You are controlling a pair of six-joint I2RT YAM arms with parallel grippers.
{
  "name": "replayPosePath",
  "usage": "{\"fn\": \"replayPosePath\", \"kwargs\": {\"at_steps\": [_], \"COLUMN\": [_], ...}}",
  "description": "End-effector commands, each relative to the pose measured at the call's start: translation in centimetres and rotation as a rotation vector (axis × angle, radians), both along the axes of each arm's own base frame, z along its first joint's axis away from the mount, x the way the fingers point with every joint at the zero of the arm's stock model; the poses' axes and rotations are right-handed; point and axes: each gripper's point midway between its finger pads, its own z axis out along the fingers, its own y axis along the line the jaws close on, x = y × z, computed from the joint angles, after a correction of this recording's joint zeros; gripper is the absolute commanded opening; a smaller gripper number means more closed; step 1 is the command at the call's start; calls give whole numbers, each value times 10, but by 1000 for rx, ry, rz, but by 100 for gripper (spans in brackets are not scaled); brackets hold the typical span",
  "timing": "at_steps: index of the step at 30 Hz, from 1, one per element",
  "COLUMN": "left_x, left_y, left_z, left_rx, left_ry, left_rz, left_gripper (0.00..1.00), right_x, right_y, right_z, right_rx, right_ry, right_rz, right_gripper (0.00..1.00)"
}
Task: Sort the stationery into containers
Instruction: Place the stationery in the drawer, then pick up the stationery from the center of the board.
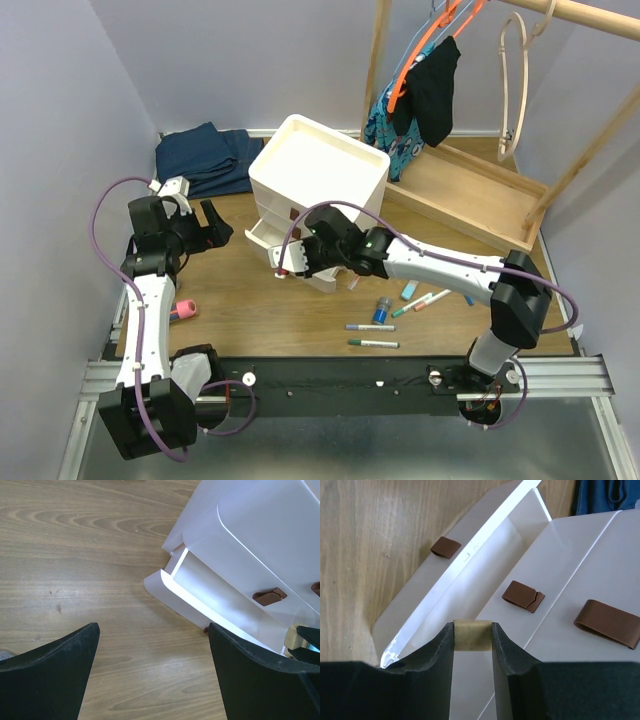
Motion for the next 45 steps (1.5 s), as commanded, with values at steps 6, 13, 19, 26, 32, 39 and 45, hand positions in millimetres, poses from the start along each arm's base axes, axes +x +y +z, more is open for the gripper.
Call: {"fn": "replayPosePath", "kwargs": {"at_steps": [6, 13, 19, 26, 32, 39, 45], "left_x": [-3, -4, -3, -2, -2, -5, -4], "left_y": [-6, -7, -6, -7, -7, -6, -5], "left_z": [5, 3, 3, 4, 6, 13, 12], "left_rx": [-14, -15, -14, -17, -19, -1, 3], "left_ry": [-22, -20, -21, -25, -28, -36, -39], "left_rz": [-21, -22, -19, -20, -19, -20, -20], "left_gripper": [99, 99, 99, 99, 99, 99, 99], "right_x": [-6, -6, -4, -4, -7, -50, -128], "right_y": [-2, -9, -11, -8, -7, -35, -100], "right_z": [-20, -39, -42, -36, -26, -4, -22], "right_rx": [-167, -238, -240, -213, -186, -166, -276], "right_ry": [-104, -127, -147, -152, -143, 76, 356], "right_rz": [116, 110, 88, 66, 47, 24, 155], "right_gripper": [24, 31, 43, 54, 56, 56, 54]}}
